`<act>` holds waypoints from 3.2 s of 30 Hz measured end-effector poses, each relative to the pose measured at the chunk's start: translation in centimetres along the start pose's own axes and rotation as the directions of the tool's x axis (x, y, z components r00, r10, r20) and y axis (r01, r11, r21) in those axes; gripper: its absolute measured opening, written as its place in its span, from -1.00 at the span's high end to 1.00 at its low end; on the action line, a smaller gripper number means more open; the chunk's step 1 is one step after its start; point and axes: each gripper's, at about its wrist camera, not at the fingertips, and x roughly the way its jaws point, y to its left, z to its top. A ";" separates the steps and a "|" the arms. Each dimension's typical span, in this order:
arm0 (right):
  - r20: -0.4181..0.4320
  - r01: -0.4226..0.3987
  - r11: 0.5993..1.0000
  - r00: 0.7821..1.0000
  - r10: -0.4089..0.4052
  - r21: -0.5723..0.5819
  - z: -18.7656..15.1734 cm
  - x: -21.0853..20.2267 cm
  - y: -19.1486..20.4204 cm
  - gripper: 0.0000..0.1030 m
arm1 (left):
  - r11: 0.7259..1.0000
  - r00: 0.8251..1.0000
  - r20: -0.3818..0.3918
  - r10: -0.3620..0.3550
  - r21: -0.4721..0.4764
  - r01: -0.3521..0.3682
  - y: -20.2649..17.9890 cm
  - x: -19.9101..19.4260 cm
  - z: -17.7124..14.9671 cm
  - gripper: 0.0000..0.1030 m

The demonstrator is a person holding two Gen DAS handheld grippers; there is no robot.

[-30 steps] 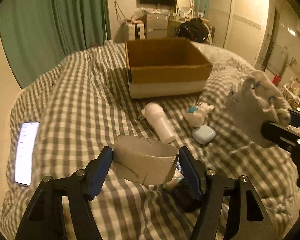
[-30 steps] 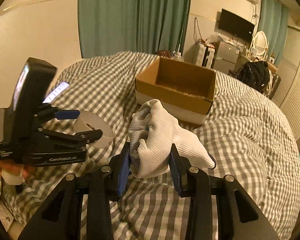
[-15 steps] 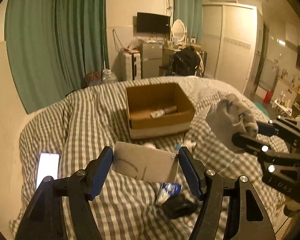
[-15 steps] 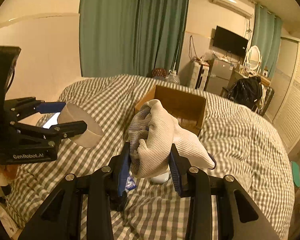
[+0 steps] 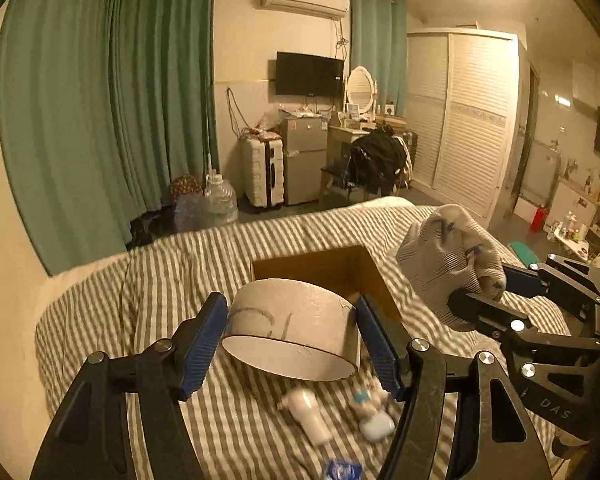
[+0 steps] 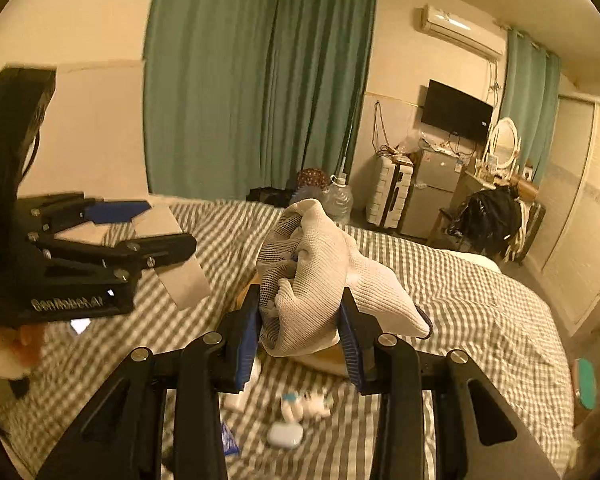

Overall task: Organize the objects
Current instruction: 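Carry the tape roll and glove into the box and open both tools, then lift both tools up and away from the box, then lower the right tool onto the black dome object and grasp it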

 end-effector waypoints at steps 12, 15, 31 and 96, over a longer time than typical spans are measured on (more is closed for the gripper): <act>-0.089 -0.075 0.990 0.992 0.086 0.123 5.2 10.7 -6.0 0.31 | 0.999 0.997 -0.063 0.043 0.028 -0.042 0.3 11.3 5.4 -0.33; -0.133 -0.090 0.982 0.985 0.113 0.166 5.0 14.6 -7.8 0.31 | 0.999 0.993 -0.110 0.041 0.011 -0.040 0.7 15.0 4.3 -0.33; -0.347 -0.129 0.921 0.900 0.264 0.367 -2.4 29.0 -12.1 0.30 | 0.995 0.961 -0.271 0.062 0.086 -0.040 0.1 26.5 -3.3 -0.30; -0.381 -0.068 0.990 0.918 0.111 0.122 -17.4 3.0 4.6 -0.86 | 0.980 0.940 -0.279 0.196 0.031 -0.195 -0.3 -1.0 -23.4 -1.00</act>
